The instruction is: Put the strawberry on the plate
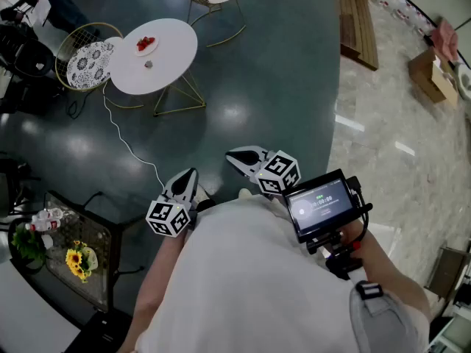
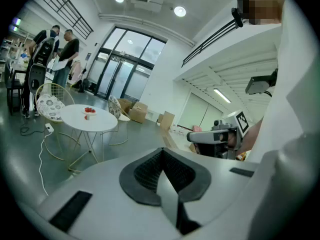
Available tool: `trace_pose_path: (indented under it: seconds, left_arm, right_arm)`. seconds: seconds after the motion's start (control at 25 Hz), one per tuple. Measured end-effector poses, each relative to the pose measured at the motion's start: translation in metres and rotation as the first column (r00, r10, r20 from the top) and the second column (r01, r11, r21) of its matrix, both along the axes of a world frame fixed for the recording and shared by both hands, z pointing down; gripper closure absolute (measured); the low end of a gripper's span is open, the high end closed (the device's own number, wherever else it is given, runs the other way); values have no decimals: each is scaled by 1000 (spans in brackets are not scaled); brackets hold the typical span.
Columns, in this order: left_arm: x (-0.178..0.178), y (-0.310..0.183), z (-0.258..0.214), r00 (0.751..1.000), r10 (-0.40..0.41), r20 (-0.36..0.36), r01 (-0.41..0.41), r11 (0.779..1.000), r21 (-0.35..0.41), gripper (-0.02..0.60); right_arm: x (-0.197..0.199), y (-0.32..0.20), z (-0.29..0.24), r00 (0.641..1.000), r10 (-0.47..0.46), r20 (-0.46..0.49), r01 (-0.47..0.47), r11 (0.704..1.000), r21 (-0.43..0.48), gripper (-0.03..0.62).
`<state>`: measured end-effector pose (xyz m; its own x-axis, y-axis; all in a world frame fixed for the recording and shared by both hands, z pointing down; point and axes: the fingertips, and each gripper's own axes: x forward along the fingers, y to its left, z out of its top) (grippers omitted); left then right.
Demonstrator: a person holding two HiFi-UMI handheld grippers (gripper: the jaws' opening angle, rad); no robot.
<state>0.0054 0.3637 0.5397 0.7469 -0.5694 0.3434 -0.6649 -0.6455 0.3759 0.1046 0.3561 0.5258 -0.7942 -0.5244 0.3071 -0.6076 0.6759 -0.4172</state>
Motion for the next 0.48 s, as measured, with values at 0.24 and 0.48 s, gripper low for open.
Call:
trace_pose_path:
  seconds: [0.24, 0.48]
  left_arm:
    - [-4, -1, -12, 999, -25, 34, 24, 999, 37, 575]
    - [-5, 0, -11, 998, -47, 37, 46, 998, 39, 575]
  right_arm:
    - [-1, -5, -8, 999, -5, 48, 3, 999, 39, 588]
    - [-5, -8, -9, 998, -14, 59, 11, 999, 51, 588]
